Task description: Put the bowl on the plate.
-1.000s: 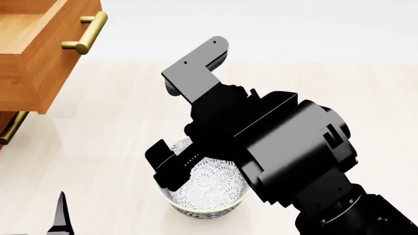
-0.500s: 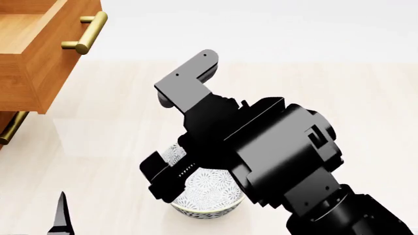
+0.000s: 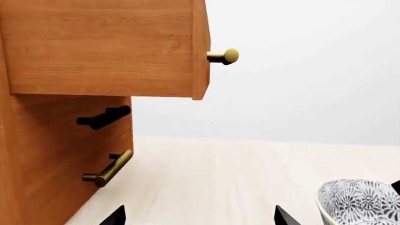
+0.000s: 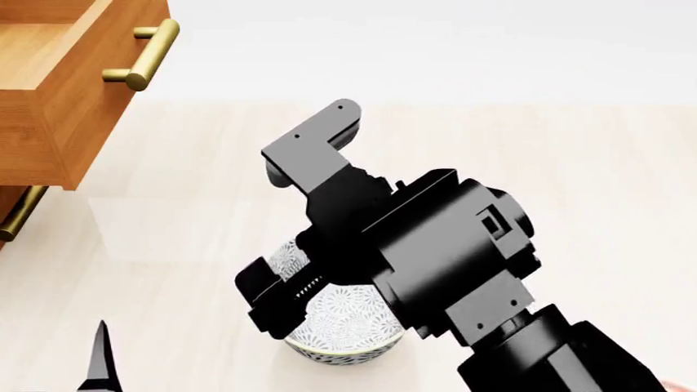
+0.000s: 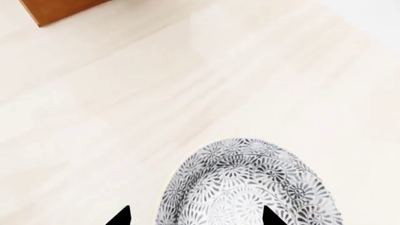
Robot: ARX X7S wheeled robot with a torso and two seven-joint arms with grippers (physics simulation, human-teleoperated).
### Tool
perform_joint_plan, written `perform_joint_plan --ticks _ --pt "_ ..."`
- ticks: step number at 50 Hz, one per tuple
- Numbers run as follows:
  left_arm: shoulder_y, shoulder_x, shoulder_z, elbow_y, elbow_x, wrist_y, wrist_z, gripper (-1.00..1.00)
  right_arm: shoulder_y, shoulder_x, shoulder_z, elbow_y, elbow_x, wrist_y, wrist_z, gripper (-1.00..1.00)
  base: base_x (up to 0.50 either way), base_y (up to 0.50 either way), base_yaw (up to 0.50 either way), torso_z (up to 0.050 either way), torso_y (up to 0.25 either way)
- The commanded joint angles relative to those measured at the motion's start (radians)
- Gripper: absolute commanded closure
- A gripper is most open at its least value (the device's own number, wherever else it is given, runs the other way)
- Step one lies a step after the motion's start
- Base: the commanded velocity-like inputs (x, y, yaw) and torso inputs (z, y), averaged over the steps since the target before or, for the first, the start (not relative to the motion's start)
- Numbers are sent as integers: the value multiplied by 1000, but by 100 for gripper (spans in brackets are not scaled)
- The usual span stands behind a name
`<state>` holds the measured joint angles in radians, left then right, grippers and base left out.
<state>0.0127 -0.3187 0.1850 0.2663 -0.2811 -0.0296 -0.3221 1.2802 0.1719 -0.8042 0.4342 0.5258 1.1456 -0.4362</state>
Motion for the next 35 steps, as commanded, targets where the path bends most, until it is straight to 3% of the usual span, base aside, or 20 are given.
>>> perform_joint_plan --ticks 1,35 --pt "6 -5 3 11 0 5 -4 -100 1 -25 -21 86 -12 -53 -26 -100 0 0 0 0 0" --pt "3 -13 10 14 -7 4 -13 -100 -20 -75 -77 236 -20 -97 -62 -100 0 0 0 0 0"
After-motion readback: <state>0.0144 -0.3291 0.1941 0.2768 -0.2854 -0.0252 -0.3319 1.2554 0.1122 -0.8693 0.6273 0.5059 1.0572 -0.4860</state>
